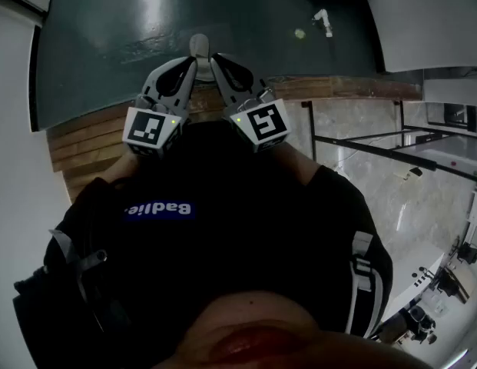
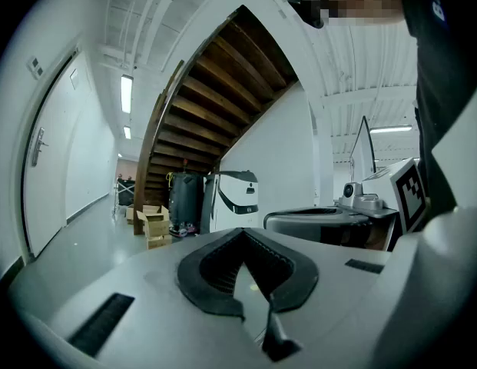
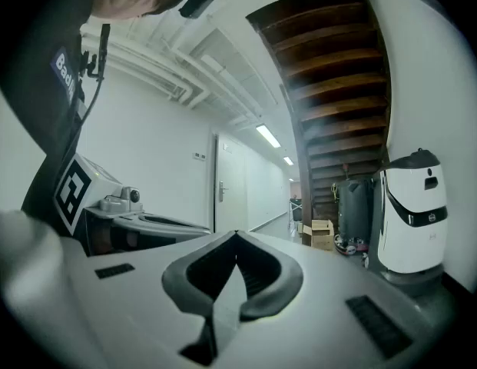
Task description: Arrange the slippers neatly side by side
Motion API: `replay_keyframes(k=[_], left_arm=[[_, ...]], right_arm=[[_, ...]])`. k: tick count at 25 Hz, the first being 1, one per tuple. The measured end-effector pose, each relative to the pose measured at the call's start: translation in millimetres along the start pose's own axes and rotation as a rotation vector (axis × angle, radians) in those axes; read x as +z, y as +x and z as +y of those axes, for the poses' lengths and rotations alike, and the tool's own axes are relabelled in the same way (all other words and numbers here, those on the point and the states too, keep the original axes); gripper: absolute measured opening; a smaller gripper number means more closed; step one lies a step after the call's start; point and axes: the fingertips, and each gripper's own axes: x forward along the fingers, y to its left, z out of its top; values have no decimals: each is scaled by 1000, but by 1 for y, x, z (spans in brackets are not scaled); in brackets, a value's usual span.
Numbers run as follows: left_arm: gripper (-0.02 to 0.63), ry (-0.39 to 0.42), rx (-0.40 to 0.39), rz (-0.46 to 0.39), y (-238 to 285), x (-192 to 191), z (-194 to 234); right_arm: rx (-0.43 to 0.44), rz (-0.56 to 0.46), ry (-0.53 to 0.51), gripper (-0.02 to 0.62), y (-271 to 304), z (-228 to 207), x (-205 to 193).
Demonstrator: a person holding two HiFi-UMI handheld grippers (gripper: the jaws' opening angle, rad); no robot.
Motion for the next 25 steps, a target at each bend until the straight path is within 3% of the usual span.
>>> replay_keyframes(k=[18,25], left_arm=[[0,-28,-14,53,7,-17,21],[3,14,-33,108,28,-34,22]], right_arm=[[4,11,57,-2,23,0,-11],[-8,2,82,0,28,-22,-22]])
